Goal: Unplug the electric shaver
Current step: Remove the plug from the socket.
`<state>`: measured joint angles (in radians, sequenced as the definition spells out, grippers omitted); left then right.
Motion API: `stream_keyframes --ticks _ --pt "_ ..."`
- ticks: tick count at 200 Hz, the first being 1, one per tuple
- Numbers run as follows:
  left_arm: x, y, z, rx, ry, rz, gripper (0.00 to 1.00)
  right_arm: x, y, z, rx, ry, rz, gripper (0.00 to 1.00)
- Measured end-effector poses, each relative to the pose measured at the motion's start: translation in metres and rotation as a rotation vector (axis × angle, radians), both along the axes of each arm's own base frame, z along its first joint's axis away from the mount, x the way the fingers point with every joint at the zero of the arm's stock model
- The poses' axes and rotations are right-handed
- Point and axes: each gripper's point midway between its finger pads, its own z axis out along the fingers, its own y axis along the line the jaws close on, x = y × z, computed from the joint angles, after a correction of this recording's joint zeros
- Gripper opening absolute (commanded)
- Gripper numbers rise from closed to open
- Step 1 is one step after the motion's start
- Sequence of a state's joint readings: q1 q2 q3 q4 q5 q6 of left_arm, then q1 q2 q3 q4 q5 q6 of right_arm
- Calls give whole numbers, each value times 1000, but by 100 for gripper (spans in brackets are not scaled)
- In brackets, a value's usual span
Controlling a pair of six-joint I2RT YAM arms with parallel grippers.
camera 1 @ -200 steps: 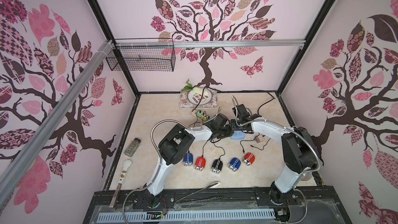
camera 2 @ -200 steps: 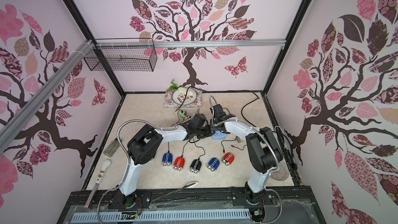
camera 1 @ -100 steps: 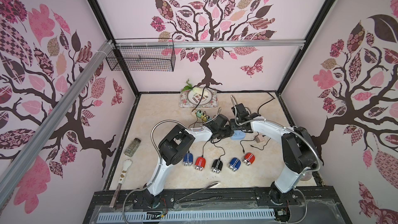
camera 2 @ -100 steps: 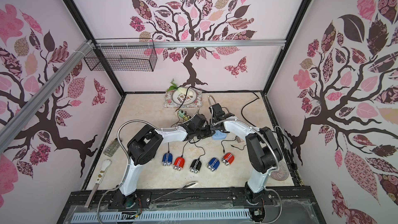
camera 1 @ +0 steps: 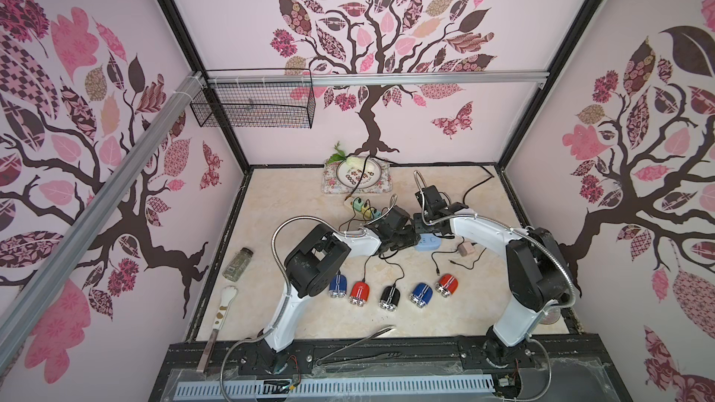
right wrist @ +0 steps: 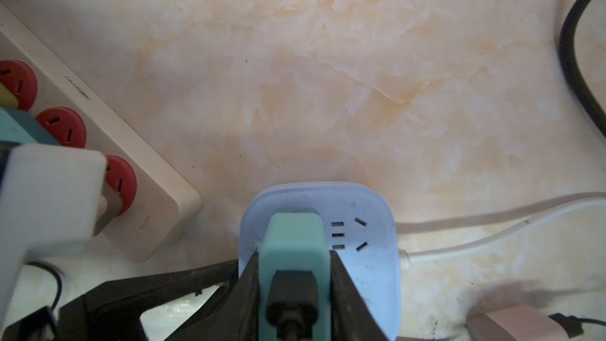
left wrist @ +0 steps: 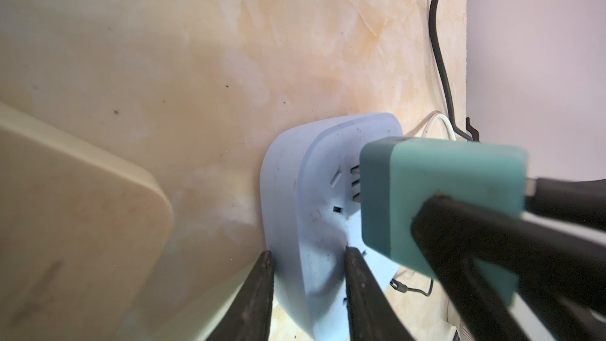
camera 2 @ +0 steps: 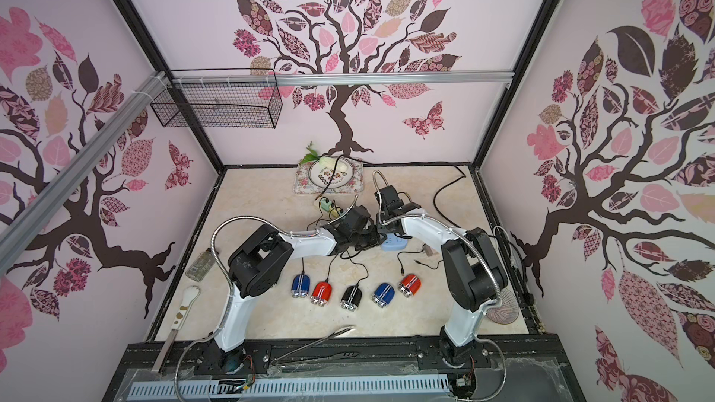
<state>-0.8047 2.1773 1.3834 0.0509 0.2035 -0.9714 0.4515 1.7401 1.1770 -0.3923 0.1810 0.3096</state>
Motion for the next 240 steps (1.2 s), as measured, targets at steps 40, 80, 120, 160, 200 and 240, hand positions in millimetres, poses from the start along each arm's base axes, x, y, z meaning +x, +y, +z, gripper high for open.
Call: stream_keyframes --ticks 40,80,120,160,200,240 --pt "0 0 0 1 -1 0 35 0 0 1 -1 -1 -1 23" --pt "0 0 1 1 -2 -2 35 -2 4 12 29 -17 10 23" --pt "0 0 1 2 -2 -2 35 -5 12 29 62 -49 30 24" --pt "0 0 2 1 -2 -2 36 1 -1 33 75 -55 -5 23" --pt "0 1 3 3 -3 -4 39 19 -29 44 142 -96 -103 24" --pt "-5 8 5 35 15 -11 44 29 -56 44 215 -120 -210 24"
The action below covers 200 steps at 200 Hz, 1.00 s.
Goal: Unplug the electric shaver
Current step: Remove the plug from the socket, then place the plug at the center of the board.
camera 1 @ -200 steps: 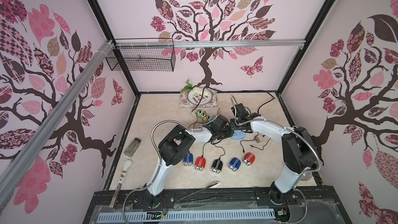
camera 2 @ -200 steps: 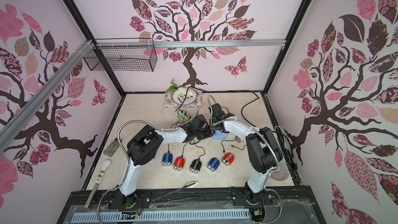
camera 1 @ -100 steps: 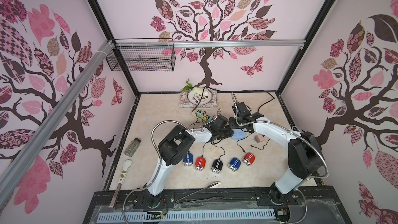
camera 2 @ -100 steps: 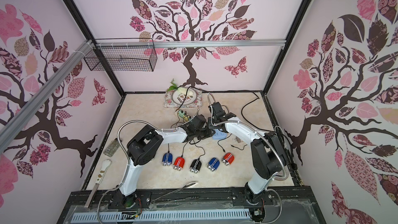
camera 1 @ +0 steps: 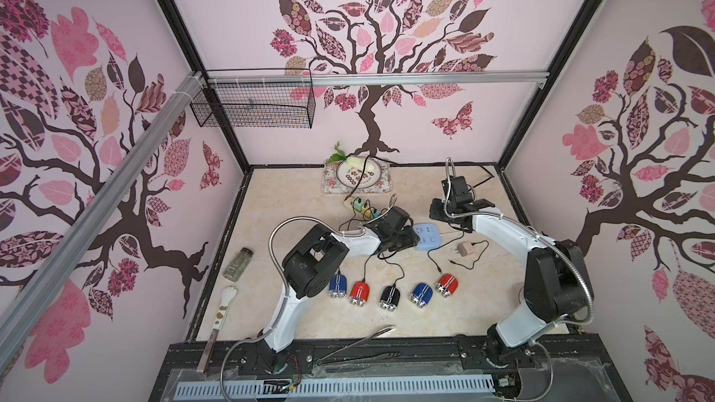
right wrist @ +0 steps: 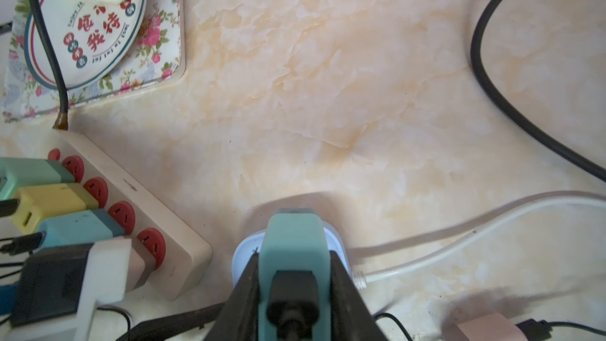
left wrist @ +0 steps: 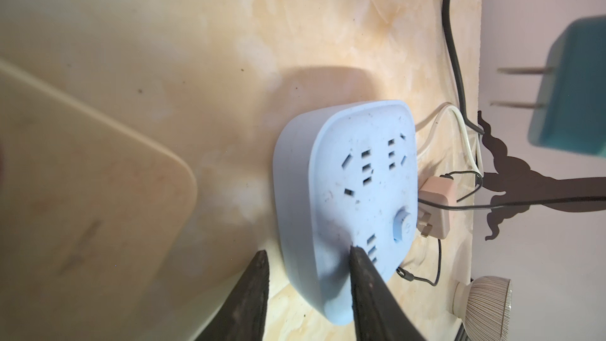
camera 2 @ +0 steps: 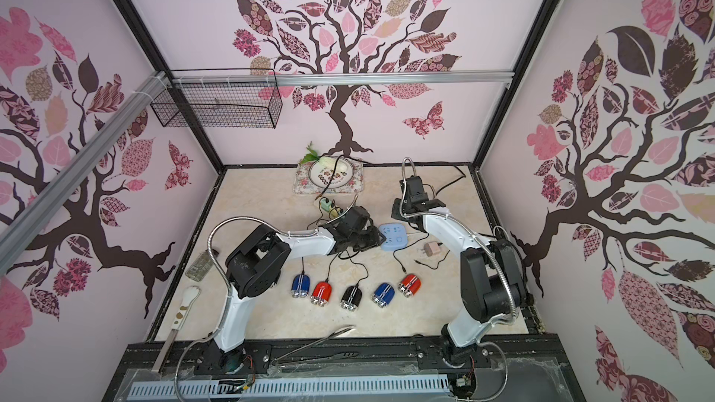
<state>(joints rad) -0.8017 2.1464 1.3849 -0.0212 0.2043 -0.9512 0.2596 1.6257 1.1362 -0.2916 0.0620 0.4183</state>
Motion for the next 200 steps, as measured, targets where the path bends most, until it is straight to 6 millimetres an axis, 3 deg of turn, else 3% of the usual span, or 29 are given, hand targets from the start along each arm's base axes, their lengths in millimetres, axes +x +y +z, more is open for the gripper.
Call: stream_keyframes --ticks 43,83,149,200 --pt "-6 7 0 33 18 -10 48 2 -19 -12 63 7 -79 24" --pt "-11 12 4 59 25 -21 49 9 -20 -13 179 -20 -102 24" --pt "-12 13 50 26 -58 -58 51 16 -6 -42 356 24 -89 24" --pt "-22 20 66 14 -95 -89 51 28 -7 -53 476 30 -96 24"
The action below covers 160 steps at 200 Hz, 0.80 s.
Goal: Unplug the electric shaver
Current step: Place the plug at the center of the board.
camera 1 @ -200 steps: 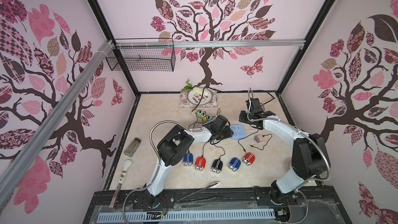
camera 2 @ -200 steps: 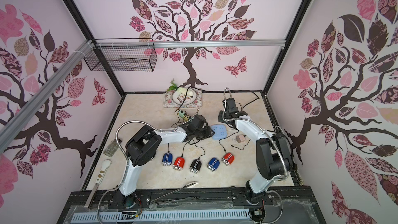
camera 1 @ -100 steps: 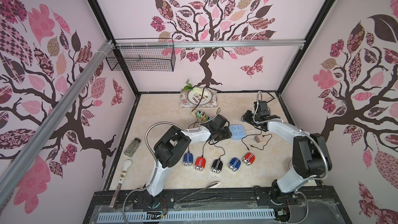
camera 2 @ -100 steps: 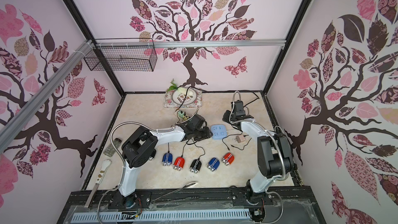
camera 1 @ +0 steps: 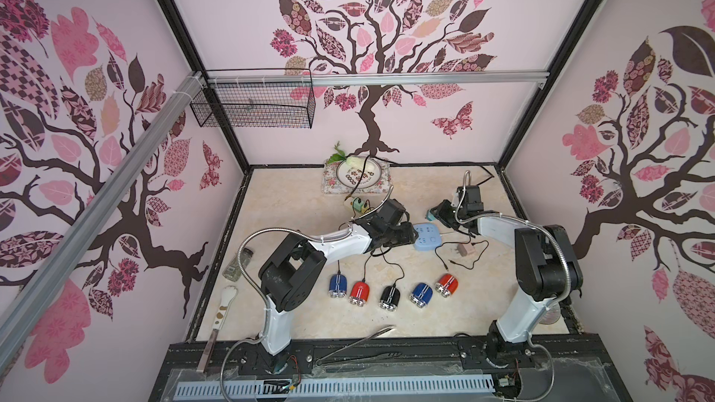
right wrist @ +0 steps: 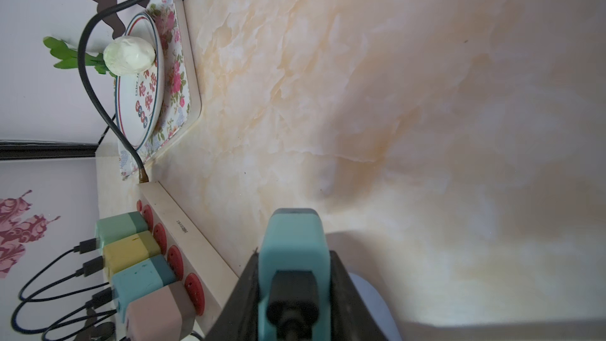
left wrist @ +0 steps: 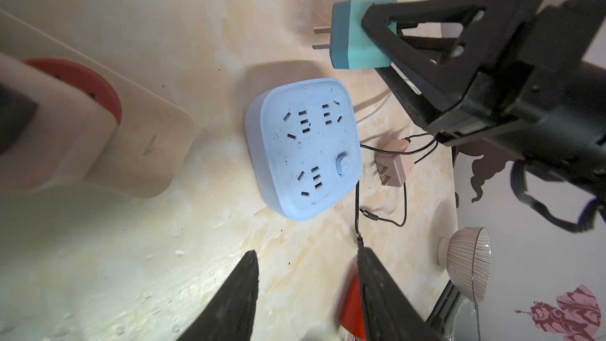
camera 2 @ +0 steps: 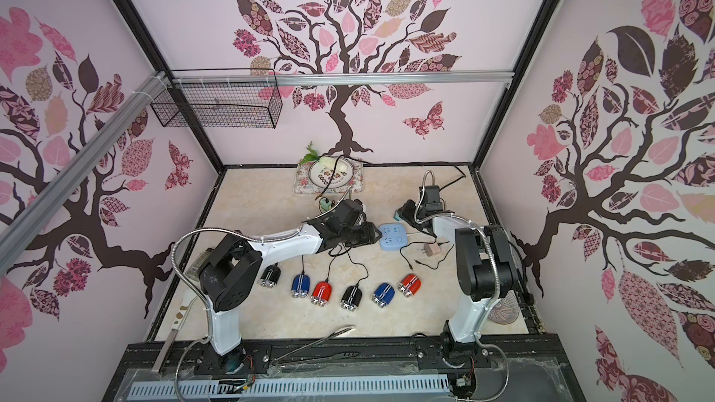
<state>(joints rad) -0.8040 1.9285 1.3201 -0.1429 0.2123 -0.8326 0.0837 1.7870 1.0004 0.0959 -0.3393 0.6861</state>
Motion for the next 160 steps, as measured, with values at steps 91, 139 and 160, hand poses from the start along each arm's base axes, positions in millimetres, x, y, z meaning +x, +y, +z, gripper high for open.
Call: stream_keyframes --ticks 91,139,160 --pt "-14 16 54 -43 -112 -19 51 7 4 -28 127 47 14 27" --pt "-20 30 48 -8 -114 -2 52 15 1 -38 147 59 5 42" --pt "-23 36 44 11 -111 5 52 16 1 -41 155 68 6 43"
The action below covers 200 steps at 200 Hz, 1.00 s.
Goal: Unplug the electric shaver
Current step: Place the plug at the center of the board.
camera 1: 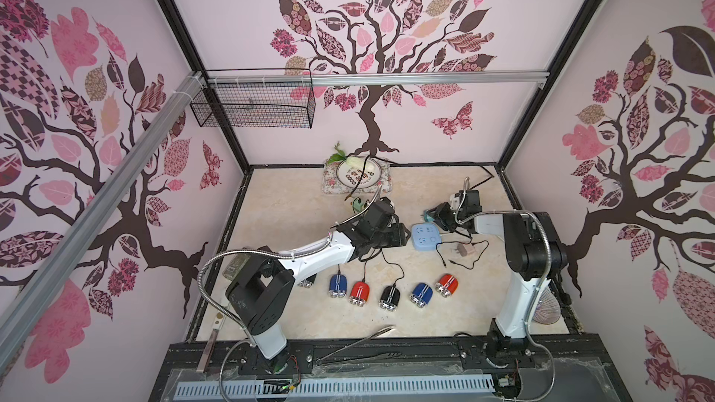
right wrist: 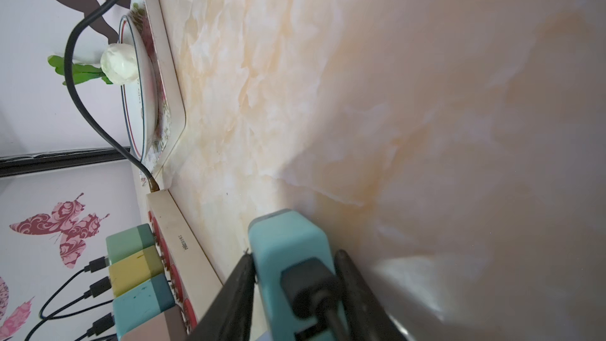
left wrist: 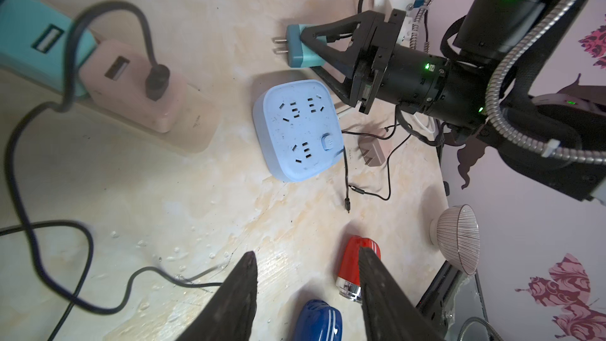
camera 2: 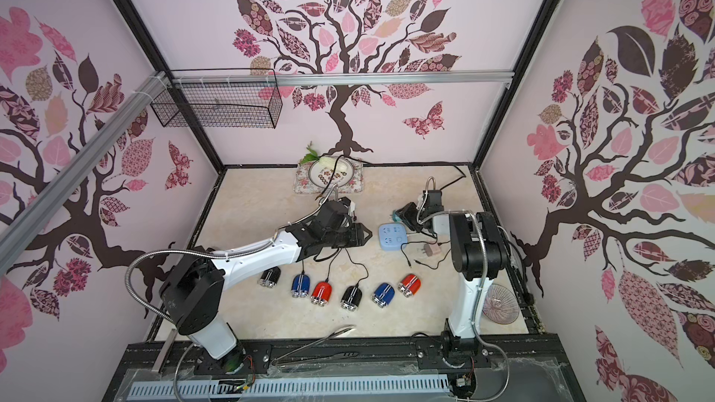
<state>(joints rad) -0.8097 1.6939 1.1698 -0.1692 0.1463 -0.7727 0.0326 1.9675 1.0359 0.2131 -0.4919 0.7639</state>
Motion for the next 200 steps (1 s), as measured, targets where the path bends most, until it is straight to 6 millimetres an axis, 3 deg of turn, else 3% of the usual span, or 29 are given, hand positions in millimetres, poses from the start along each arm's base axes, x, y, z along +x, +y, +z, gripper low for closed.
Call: stream_keyframes --ticks 30,78,127,200 --pt "-1 6 4 7 -11 10 52 2 0 0 1 -1 -1 45" --pt "0 15 -2 48 -9 31 52 1 0 5 4 -11 3 57" --pt "0 28 -8 100 -6 50 52 -14 -7 9 -34 25 -16 61" --pt "-9 48 1 190 -42 52 59 -26 -13 58 -131 -47 -23 62"
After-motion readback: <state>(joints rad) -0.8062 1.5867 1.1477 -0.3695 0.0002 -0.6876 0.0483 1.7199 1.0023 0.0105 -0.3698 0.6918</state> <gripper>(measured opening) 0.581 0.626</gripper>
